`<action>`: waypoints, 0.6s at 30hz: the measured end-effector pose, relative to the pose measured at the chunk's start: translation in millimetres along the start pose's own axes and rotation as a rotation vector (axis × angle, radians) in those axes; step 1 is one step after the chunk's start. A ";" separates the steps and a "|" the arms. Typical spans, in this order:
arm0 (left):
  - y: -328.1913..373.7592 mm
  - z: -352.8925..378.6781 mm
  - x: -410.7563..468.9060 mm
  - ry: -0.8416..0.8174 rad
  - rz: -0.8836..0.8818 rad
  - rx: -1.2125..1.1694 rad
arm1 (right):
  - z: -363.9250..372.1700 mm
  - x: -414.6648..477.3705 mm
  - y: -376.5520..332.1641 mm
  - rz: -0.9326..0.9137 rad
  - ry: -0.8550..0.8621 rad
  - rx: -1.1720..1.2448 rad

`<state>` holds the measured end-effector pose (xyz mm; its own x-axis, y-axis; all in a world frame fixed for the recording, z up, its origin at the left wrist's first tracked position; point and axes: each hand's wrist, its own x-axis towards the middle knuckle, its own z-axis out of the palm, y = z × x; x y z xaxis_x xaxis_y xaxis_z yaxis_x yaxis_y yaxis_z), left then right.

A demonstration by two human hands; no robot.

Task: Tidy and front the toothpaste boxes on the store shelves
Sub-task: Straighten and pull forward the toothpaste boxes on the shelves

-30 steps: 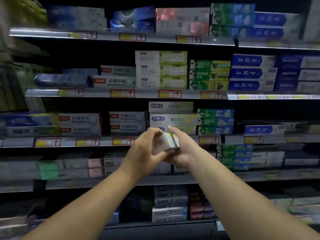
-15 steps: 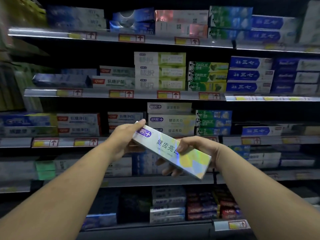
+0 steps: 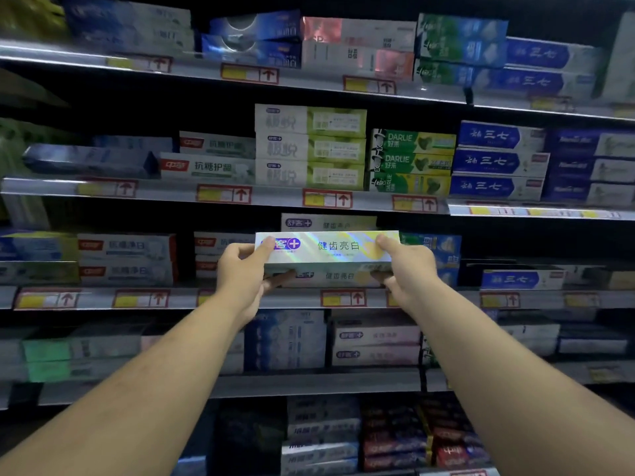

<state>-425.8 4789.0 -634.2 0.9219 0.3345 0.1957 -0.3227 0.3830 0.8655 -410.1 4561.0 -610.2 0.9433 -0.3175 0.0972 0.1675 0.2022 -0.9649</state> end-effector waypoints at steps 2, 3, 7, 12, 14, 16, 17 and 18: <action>-4.7 5.0 17.8 0.037 0.004 0.100 | 4.8 10.7 0.0 -0.057 0.050 -0.133; -6.0 7.1 26.3 0.058 0.011 0.180 | 5.9 16.3 0.8 -0.092 0.077 -0.204; -4.1 17.8 46.2 0.047 0.041 0.329 | 7.4 43.5 1.5 -0.207 0.093 -0.360; -0.4 35.3 62.2 0.014 0.154 0.419 | 8.9 64.2 -5.3 -0.289 0.067 -0.322; -0.2 38.5 70.4 0.010 0.170 0.432 | 11.5 71.5 -4.0 -0.290 0.058 -0.345; -2.8 38.5 79.0 0.000 0.163 0.427 | 14.7 79.4 -0.2 -0.287 0.053 -0.376; -4.7 37.2 82.2 -0.009 0.155 0.427 | 16.5 83.0 1.5 -0.292 0.047 -0.373; -6.3 35.6 84.9 -0.021 0.150 0.434 | 17.6 85.8 3.1 -0.289 0.039 -0.365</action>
<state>-337.9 4784.3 -606.6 0.8775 0.3394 0.3388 -0.3372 -0.0655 0.9391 -323.6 4550.7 -600.5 0.8602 -0.3485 0.3723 0.3037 -0.2364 -0.9230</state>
